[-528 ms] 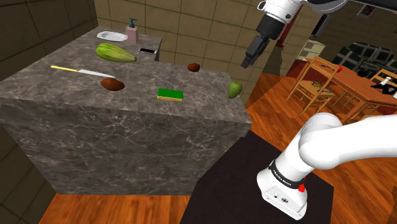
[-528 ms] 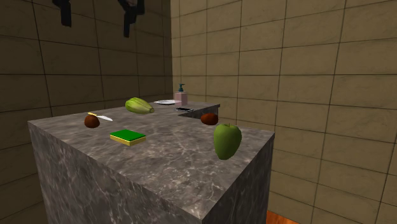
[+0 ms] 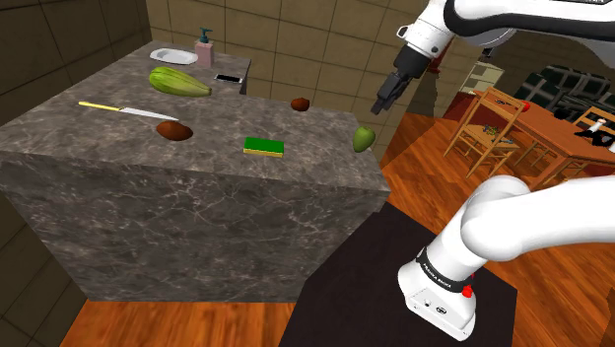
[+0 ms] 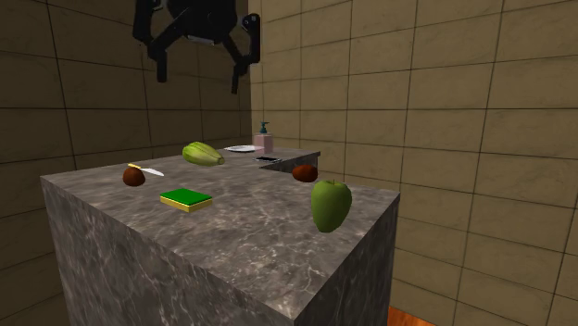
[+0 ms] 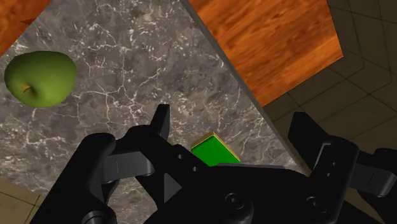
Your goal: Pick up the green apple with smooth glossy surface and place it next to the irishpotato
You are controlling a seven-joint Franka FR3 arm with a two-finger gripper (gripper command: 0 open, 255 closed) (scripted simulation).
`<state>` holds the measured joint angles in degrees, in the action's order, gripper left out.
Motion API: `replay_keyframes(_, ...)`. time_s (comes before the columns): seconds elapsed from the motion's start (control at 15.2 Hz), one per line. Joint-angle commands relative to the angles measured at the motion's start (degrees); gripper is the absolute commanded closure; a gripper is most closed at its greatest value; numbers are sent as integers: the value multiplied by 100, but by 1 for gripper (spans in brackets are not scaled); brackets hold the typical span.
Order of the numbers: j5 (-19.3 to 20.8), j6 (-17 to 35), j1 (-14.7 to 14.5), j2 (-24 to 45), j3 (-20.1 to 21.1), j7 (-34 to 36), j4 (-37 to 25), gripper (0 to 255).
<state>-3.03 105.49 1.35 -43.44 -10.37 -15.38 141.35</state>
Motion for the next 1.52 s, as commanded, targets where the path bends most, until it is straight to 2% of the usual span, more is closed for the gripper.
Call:
replay_keyframes(0.0,77,303,99,93,-231,-204,156,0)
replay_keyframes(0.46,165,1414,305,799,-1074,-933,420,0)
replay_keyframes(0.79,-14,2188,279,1536,-1762,-1572,386,0)
replay_keyframes(1.06,-429,2738,112,2256,-2380,-2232,218,0)
replay_keyframes(1.32,-1239,3143,-197,3119,-3065,-3129,-88,0)
replay_keyframes(1.45,-1484,3244,-275,3327,-3167,-3340,-126,0)
